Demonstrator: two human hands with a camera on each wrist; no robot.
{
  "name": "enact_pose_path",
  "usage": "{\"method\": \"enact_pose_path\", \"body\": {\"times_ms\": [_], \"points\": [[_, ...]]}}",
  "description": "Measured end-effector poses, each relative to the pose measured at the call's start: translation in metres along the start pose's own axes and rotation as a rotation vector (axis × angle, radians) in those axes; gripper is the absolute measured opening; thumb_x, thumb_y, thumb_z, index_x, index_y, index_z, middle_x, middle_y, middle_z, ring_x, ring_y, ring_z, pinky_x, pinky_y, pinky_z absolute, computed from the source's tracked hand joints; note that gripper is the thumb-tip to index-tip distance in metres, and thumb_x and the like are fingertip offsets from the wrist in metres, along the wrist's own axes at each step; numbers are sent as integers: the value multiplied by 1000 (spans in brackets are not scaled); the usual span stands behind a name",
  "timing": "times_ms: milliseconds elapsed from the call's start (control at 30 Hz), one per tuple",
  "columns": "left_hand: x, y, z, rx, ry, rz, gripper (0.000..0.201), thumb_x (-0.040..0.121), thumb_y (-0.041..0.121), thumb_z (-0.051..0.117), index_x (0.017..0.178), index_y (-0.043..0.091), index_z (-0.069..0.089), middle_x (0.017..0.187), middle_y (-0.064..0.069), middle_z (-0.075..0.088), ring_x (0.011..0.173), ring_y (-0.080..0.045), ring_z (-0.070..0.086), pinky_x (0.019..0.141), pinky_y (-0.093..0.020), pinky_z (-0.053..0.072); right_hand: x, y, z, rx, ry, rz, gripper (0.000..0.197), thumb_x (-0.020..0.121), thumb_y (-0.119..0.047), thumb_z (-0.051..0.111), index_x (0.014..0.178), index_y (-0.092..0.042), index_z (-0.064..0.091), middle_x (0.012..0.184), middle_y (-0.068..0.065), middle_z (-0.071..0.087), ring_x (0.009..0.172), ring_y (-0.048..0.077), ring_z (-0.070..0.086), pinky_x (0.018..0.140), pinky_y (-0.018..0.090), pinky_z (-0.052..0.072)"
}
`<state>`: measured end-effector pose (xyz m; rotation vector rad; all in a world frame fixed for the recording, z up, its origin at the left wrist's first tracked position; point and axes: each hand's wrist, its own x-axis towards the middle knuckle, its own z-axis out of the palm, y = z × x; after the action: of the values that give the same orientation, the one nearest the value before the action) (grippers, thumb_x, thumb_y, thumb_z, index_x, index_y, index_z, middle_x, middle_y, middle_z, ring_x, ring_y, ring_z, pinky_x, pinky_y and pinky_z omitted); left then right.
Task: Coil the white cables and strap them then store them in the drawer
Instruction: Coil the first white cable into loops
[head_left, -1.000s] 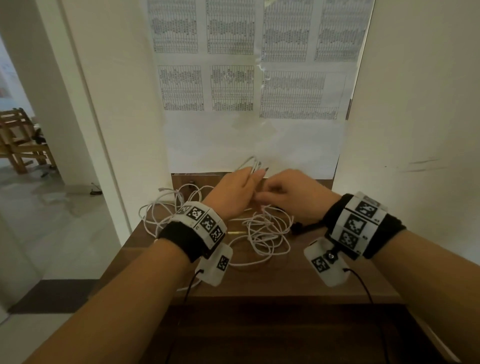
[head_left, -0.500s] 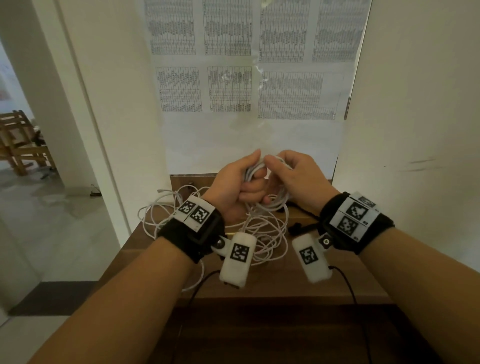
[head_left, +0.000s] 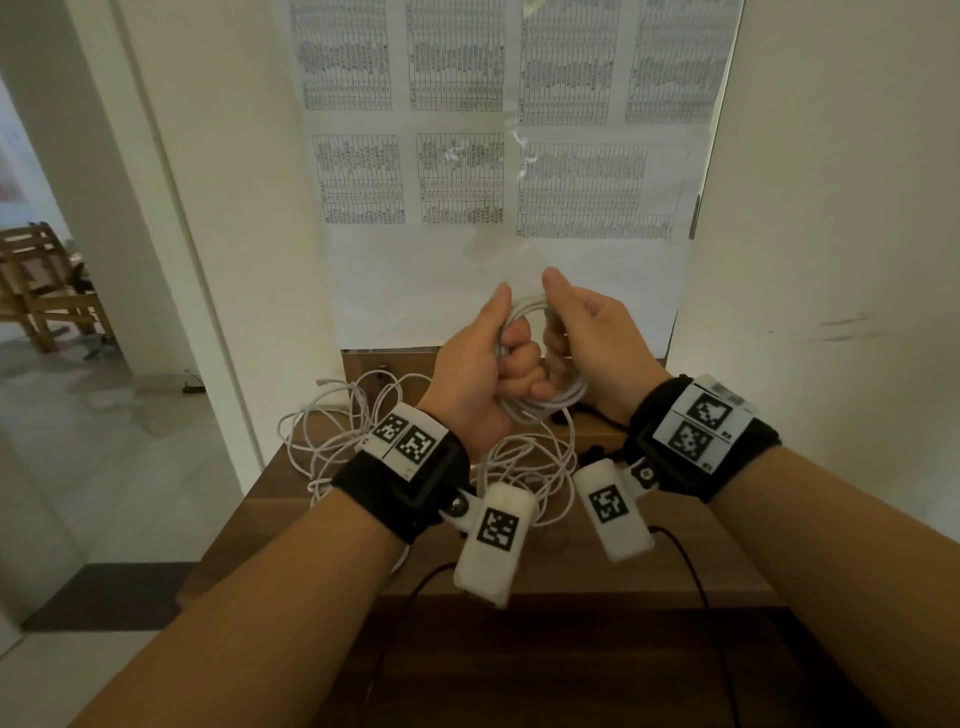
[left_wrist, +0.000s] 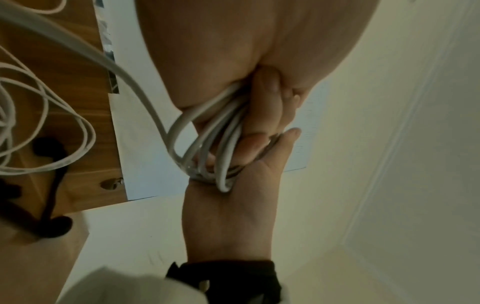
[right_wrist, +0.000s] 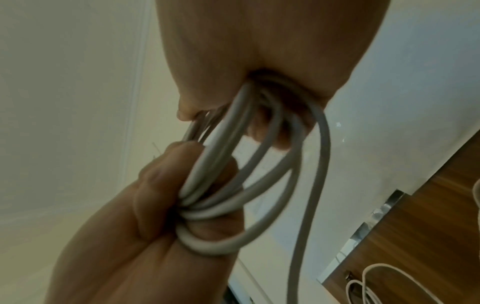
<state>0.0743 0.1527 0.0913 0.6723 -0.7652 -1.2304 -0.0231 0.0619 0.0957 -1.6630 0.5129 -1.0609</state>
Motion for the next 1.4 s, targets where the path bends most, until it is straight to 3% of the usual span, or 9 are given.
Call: {"method": "enact_pose_path", "body": {"times_ms": [167, 300, 400, 567, 700, 933, 1133, 1233, 1400], "points": [[3, 20, -4, -84, 41, 66, 53, 101, 52, 41, 58, 19, 40, 44, 7, 22, 33, -7, 18, 38, -20, 31, -5, 7, -6, 63, -82, 163, 64, 93, -68, 41, 98, -11, 68, 78, 14, 73, 75, 31, 73, 73, 43, 60], [3, 35, -5, -65, 37, 117, 52, 102, 52, 37, 62, 20, 38, 48, 6, 31, 32, -6, 21, 38, -19, 30, -10, 15, -5, 239, -93, 266, 49, 95, -57, 50, 90, -10, 61, 57, 6, 52, 57, 27, 59, 85, 52, 56], [4, 41, -7, -27, 81, 198, 51, 103, 52, 35, 64, 20, 39, 47, 6, 30, 33, -7, 21, 41, -21, 35, -13, 17, -5, 363, -123, 263, 20, 97, -26, 62, 103, -10, 51, 64, 4, 45, 52, 21, 52, 69, 47, 60], [13, 43, -19, 174, 272, 377, 48, 103, 51, 35, 67, 20, 42, 47, 6, 28, 39, -10, 22, 51, -26, 34, -19, 22, -2, -385, -279, 113, 56, 91, -15, 71, 140, -23, 44, 89, 2, 68, 54, 9, 62, 51, 25, 52], [18, 33, -31, 583, 388, 473, 53, 107, 42, 32, 61, 20, 44, 46, 4, 47, 43, -13, 42, 49, -24, 37, -21, 14, 3, -815, -433, -131, 27, 92, -26, 70, 118, -20, 73, 97, -3, 74, 84, 13, 67, 83, 38, 56], [14, 0, -35, 1061, 206, 435, 62, 108, 39, 30, 54, 19, 52, 46, 5, 53, 46, -8, 50, 57, -23, 41, -14, 0, -8, -559, -222, -303, 16, 86, -30, 76, 76, -17, 77, 66, -1, 71, 59, 13, 64, 61, 29, 53], [14, 1, -23, 491, 1, 33, 54, 106, 43, 32, 61, 16, 45, 40, 6, 27, 33, -9, 18, 43, -21, 23, 6, 14, -19, -530, -98, -256, 45, 76, -45, 80, 110, -25, 57, 109, -8, 62, 102, 9, 60, 89, 23, 49], [15, 10, -19, 231, -127, -66, 57, 103, 48, 33, 57, 18, 49, 37, 7, 25, 30, -8, 17, 45, -25, 17, 8, 16, -15, -348, -153, -174, 18, 90, -39, 69, 95, -21, 68, 87, -3, 72, 78, 15, 68, 74, 34, 56], [17, 21, -20, 54, -163, -104, 56, 102, 49, 32, 66, 12, 53, 39, 7, 27, 31, -8, 23, 49, -25, 39, 9, 11, -9, 60, -58, -54, 46, 78, -57, 68, 70, -13, 58, 52, 10, 49, 44, 25, 49, 51, 34, 44]]}}
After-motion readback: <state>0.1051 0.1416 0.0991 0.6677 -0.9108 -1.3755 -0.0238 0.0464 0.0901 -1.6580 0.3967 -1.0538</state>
